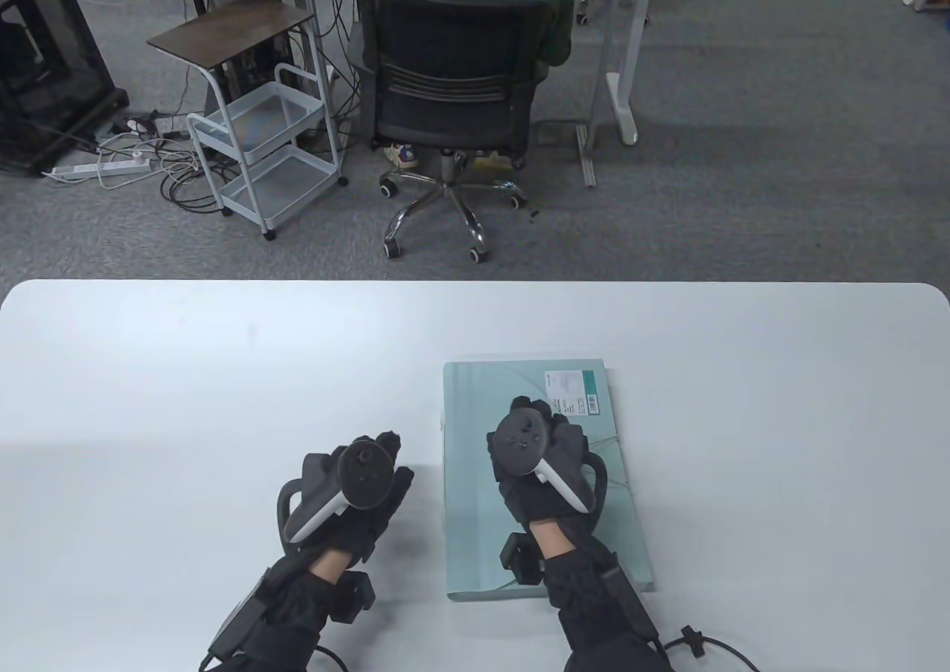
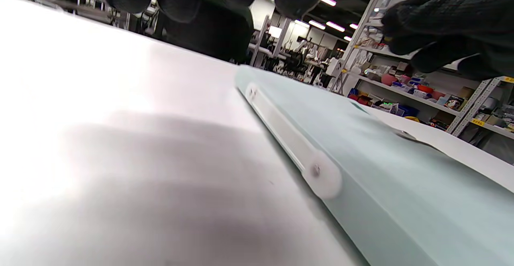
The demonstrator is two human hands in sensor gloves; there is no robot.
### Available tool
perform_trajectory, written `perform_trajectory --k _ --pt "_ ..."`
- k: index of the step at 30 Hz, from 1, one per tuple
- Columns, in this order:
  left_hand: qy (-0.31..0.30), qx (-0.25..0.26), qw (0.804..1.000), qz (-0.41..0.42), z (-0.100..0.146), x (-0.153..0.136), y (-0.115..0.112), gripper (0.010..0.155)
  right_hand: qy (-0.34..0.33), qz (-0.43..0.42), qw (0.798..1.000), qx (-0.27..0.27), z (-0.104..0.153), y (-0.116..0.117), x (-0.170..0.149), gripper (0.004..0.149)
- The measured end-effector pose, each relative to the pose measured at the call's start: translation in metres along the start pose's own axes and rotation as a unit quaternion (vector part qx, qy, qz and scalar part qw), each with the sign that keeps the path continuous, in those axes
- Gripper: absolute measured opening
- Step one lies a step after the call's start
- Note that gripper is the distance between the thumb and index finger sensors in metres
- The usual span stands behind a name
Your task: Sort materials into accordion folder compartments
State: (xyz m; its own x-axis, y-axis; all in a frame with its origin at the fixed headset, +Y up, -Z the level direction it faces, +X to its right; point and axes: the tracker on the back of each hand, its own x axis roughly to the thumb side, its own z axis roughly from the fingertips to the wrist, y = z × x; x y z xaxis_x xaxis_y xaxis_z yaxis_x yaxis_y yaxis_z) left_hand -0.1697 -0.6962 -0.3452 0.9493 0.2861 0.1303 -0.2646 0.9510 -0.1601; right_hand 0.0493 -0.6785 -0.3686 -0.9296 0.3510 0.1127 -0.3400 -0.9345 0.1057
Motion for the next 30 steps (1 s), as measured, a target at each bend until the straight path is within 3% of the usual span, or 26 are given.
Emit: perform_trajectory --k 13,20,30 --pt "-0.036 0.120 0.987 -0.098 0.025 0.025 0.020 0.065 -0.115 0.056 0.990 -0.066 0.020 0.006 0.025 0.064" --pt "-0.053 0.102 0.986 -0.118 0.024 0.027 0.014 0.074 -0.134 0.075 0.985 -0.077 0.019 0.010 0.021 0.066" --pt "-0.042 0.080 0.989 -0.118 0.017 0.019 0.008 0.076 -0.135 0.077 0.987 -0.032 0.013 0.018 0.011 0.069"
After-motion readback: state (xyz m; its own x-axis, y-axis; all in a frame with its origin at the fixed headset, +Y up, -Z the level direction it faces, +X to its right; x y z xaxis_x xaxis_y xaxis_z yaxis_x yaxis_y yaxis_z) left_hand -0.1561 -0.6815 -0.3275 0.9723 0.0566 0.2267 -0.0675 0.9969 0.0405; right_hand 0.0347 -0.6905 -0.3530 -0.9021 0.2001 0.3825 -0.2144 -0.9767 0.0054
